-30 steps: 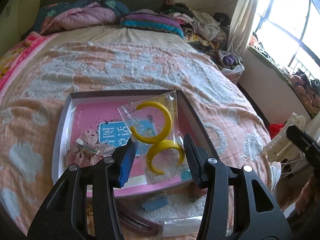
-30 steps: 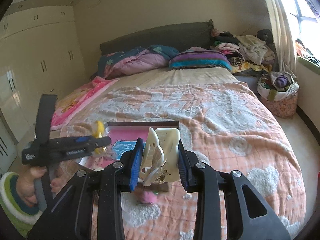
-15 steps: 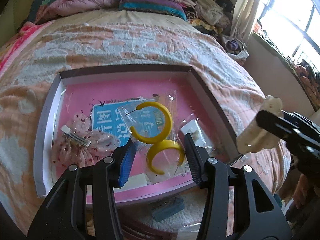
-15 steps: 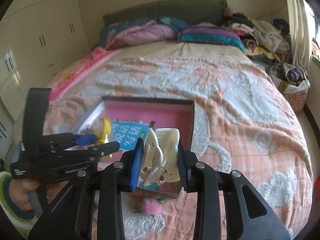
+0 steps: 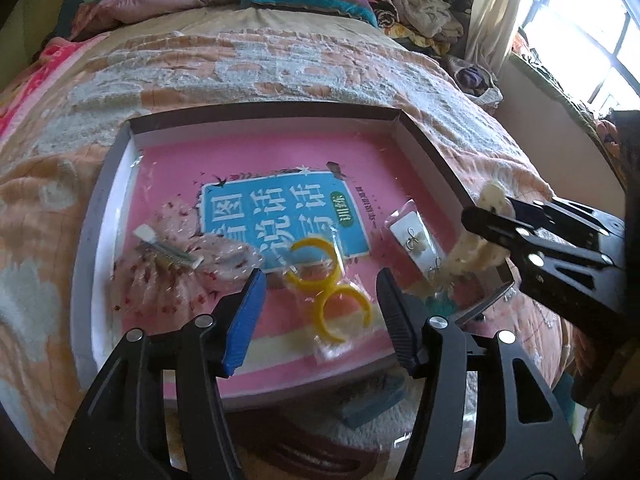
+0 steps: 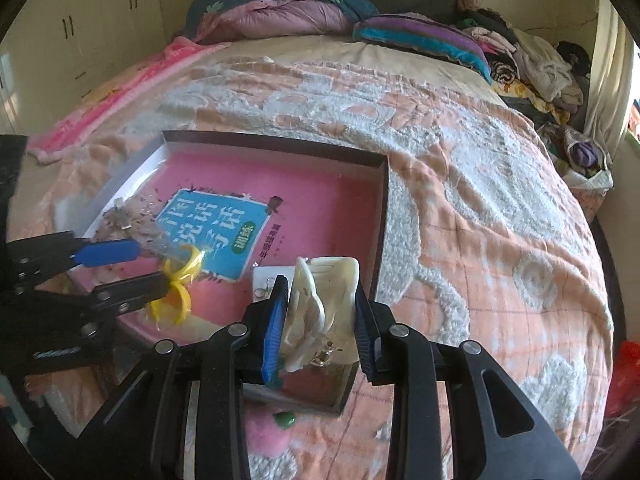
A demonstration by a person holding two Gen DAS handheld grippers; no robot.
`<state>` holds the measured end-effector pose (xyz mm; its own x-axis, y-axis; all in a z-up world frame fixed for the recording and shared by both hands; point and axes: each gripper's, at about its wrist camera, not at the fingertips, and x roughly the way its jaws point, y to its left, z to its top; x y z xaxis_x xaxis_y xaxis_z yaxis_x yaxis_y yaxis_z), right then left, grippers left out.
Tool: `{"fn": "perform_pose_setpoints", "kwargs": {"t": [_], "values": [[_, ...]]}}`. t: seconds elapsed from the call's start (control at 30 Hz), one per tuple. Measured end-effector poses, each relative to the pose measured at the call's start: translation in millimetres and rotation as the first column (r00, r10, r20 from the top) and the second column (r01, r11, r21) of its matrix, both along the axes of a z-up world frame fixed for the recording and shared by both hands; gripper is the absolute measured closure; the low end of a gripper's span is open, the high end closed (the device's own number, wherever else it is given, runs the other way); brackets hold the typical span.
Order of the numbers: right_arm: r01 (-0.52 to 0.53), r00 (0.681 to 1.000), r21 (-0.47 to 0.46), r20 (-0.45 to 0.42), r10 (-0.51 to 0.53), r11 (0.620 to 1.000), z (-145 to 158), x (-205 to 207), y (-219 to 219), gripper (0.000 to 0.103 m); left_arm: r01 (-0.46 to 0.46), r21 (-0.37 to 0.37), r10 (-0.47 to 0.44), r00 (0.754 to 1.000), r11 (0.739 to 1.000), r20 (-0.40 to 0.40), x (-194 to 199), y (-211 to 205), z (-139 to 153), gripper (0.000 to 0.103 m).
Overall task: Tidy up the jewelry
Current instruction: 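Lower the yellow earrings into the box and open the left tool while the right tool releases the claw clip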
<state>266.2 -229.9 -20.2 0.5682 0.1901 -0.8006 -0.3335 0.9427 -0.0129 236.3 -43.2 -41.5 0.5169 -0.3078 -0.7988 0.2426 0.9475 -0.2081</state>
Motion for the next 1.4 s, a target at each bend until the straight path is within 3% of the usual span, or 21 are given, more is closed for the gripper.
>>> {"fn": "perform_pose_setpoints", "kwargs": {"t": [0.33,0.4,0.63,0.7,0.83,0.97,1.4], "values": [[0.028,0.999,0.046,-0.025,-0.027,0.999,-6,18,2,0.069,-0.086,-0.014,0.087,0.995,0.996,0.051,-24,31,24,0.043],[0.036,0.999,0.072,-0.028,-0.034,0.997,-7,15,2,0.056,-0.096,-0.007,0.096,0.994,0.995,0.055,-29,33,26,0.043],[0.050,0.998,0.138,0.021,-0.053,0.989,11,-8,-4,0.030,-0.113,-0.023,0.114,0.992,0.993,0.060,-40,34,34,0.038],[0.058,0.997,0.158,0.043,-0.066,0.986,19,-16,-10,0.023,-0.114,-0.024,0.116,0.991,0.993,0.065,-44,34,36,0.030],[0.068,0.994,0.197,0.072,-0.083,0.978,35,-31,-20,0.018,-0.119,-0.028,0.121,0.990,0.992,0.075,-51,33,44,0.027],[0.069,0.989,0.232,0.113,-0.098,0.970,55,-50,-29,0.011,-0.132,-0.037,0.135,0.987,0.991,0.084,-58,35,53,0.013],[0.059,0.970,0.251,0.213,-0.114,0.966,96,-107,-45,0.005,-0.155,-0.047,0.161,0.977,0.987,0.143,-90,40,86,0.010]]}}
